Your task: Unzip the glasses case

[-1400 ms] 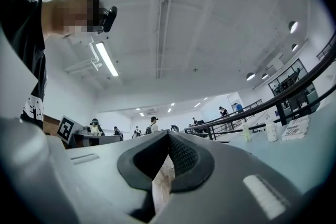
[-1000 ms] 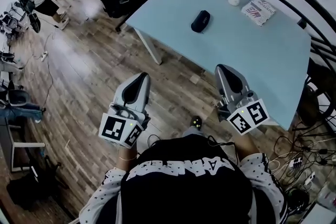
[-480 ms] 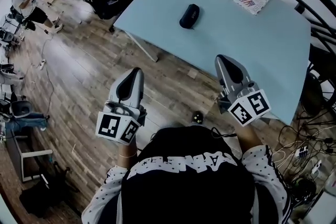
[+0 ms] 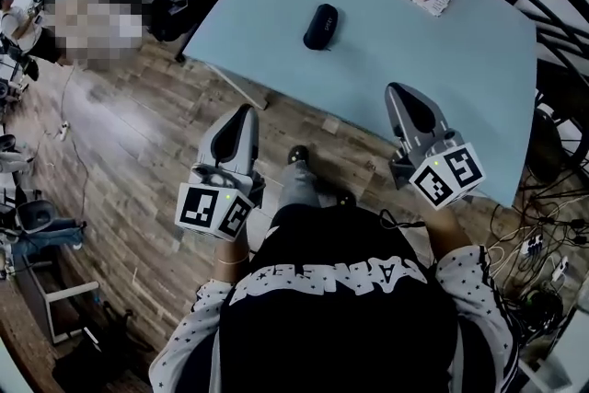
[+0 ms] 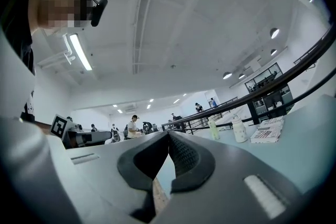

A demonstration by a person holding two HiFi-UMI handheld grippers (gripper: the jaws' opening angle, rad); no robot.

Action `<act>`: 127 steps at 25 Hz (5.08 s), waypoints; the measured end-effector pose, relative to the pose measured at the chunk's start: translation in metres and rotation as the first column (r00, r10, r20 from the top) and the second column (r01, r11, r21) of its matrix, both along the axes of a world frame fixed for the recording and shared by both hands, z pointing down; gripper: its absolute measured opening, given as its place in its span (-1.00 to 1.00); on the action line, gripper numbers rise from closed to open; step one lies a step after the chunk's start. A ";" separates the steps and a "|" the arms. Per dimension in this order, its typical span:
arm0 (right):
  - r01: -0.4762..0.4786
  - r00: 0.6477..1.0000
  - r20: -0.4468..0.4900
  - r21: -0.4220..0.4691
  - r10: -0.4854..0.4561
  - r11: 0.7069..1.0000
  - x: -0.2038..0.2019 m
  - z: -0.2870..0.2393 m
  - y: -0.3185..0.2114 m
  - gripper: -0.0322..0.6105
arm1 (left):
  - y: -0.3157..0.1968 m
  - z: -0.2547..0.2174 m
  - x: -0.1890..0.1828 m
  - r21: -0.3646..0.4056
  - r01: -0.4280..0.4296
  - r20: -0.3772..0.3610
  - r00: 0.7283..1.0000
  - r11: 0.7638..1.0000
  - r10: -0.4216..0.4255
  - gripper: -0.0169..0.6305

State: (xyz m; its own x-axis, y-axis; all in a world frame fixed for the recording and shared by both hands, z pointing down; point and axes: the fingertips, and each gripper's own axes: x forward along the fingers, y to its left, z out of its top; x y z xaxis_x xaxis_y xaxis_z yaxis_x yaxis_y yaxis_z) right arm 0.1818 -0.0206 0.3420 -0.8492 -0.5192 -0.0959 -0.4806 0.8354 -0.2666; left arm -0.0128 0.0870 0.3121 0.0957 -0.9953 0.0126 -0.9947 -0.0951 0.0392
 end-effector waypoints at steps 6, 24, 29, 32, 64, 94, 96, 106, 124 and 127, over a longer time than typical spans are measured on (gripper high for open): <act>-0.093 0.996 -0.012 -0.032 0.093 0.995 -0.022 0.006 -0.045 -0.92 | -0.064 0.007 -0.036 -0.005 -0.076 -0.059 0.995 0.997 0.076 -0.95; -0.274 0.962 -0.043 -0.221 0.271 0.936 -0.154 0.045 -0.179 -0.85 | -0.246 0.019 -0.159 -0.036 -0.284 -0.051 0.958 0.958 0.282 -0.95; -0.338 0.941 -0.109 -0.254 0.321 0.906 -0.179 0.070 -0.203 -0.76 | -0.277 0.034 -0.181 -0.051 -0.327 -0.070 0.944 0.944 0.324 -0.95; -0.373 0.927 -0.157 -0.268 0.342 0.888 -0.194 0.088 -0.216 -0.69 | -0.295 0.042 -0.192 -0.058 -0.356 -0.080 0.933 0.933 0.351 -0.95; -0.628 0.730 -0.605 -0.410 0.318 0.661 -0.248 0.257 -0.265 0.44 | -0.399 0.080 -0.205 -0.103 -0.556 -0.159 0.828 0.825 0.538 -0.95; -0.614 0.756 -0.554 -0.413 0.349 0.673 -0.250 0.248 -0.258 0.25 | -0.380 0.095 -0.225 -0.151 -0.535 -0.205 0.839 0.831 0.503 -0.95; -0.612 0.759 -0.545 -0.409 0.357 0.677 -0.249 0.245 -0.255 0.24 | -0.376 0.097 -0.223 -0.162 -0.543 -0.203 0.836 0.824 0.510 -0.95; -0.585 0.783 -0.495 -0.380 0.376 0.717 -0.249 0.227 -0.246 0.21 | -0.358 0.107 -0.220 -0.183 -0.542 -0.249 0.833 0.820 0.494 -0.95; -0.462 0.856 -0.328 -0.140 0.399 0.876 -0.275 0.110 -0.255 0.20 | -0.345 0.087 -0.205 -0.081 -0.631 -0.531 0.682 0.772 0.502 -0.95; -0.443 0.868 -0.300 -0.105 0.396 0.891 -0.280 0.093 -0.255 0.20 | -0.344 0.081 -0.205 -0.070 -0.633 -0.546 0.671 0.771 0.501 -0.95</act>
State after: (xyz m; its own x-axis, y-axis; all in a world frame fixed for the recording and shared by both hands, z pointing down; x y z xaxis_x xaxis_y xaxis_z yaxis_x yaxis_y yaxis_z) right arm -0.0985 -0.2760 0.4352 -0.5289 -0.8202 0.2181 -0.8470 0.4941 -0.1960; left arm -0.2181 -0.2572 0.3936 0.6991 -0.7145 0.0280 -0.5923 -0.5566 0.5826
